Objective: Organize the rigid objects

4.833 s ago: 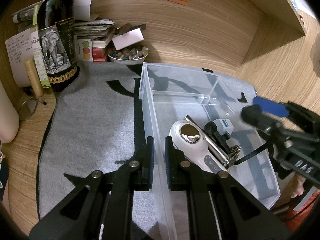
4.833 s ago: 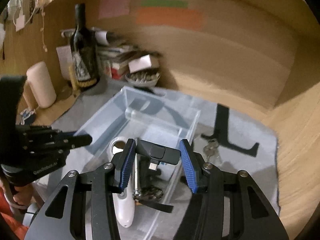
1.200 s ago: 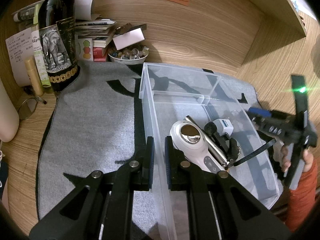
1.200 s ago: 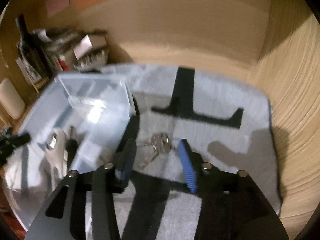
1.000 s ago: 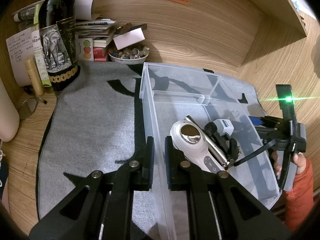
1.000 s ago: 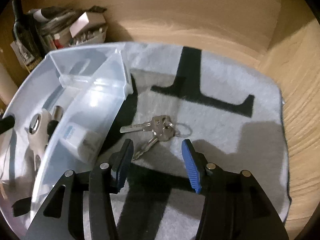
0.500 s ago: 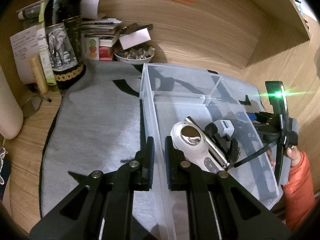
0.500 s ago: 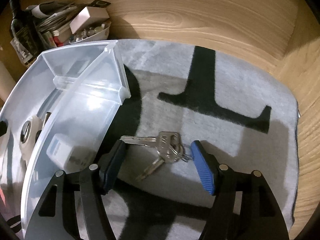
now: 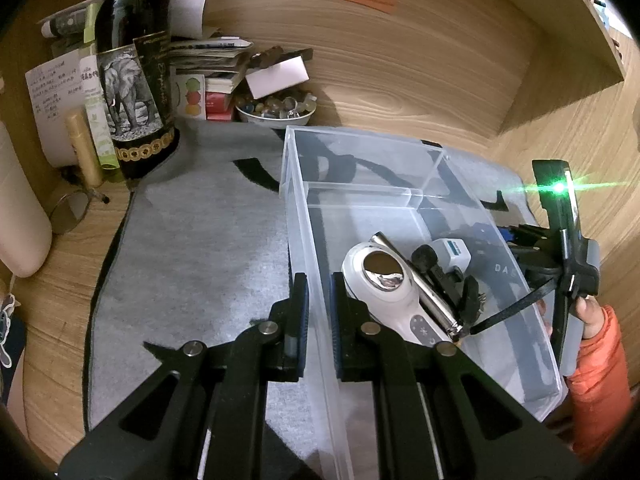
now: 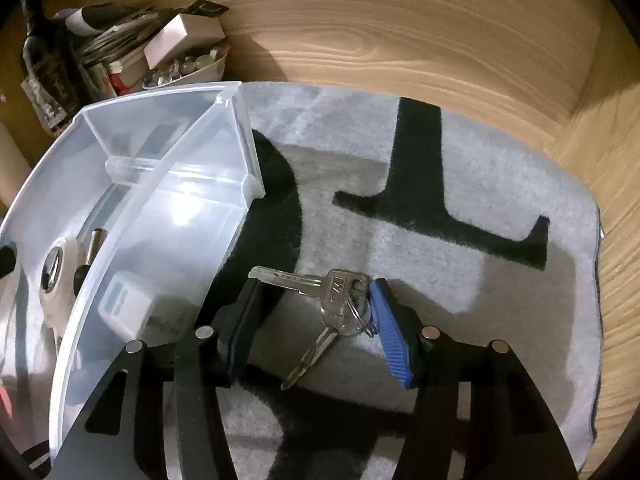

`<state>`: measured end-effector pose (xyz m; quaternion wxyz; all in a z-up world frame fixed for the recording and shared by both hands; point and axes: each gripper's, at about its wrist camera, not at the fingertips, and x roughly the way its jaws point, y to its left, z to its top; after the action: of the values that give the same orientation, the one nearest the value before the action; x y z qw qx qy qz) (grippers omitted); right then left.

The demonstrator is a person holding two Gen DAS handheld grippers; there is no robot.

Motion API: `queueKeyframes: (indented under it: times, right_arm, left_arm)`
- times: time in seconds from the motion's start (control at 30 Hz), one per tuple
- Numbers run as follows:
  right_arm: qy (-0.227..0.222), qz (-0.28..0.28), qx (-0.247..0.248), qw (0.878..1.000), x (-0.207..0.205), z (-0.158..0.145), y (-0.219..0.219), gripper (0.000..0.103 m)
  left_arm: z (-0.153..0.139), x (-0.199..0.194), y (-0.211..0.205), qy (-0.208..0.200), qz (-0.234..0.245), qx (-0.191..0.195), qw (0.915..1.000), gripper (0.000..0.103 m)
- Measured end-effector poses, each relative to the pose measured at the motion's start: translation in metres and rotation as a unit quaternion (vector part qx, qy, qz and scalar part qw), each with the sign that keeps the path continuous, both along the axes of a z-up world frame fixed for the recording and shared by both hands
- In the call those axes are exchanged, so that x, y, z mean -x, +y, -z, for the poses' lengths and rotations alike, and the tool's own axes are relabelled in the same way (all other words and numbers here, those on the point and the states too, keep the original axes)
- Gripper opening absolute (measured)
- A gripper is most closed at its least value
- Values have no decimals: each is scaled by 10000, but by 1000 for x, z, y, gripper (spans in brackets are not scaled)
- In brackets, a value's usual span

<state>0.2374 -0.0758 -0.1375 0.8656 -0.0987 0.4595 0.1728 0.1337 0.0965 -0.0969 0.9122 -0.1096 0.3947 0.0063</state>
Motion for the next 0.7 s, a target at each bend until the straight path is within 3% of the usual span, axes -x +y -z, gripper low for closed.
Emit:
queueKeyframes:
  times: [0.2,0.37,0.7]
  right_arm:
    - [-26,54,-17,10000,-1,-1,5,52]
    - [-173,-78,155,9997,-3,-1,12,32]
    - [-301,84,-57,9995,9,-13,-1,32]
  left_arm:
    - [0,3,3,-2,-16,24,10000,10]
    - [-1,3,1,-17,-9,-26,10000,10]
    - [0,2,3,-21,16,27,10000,10]
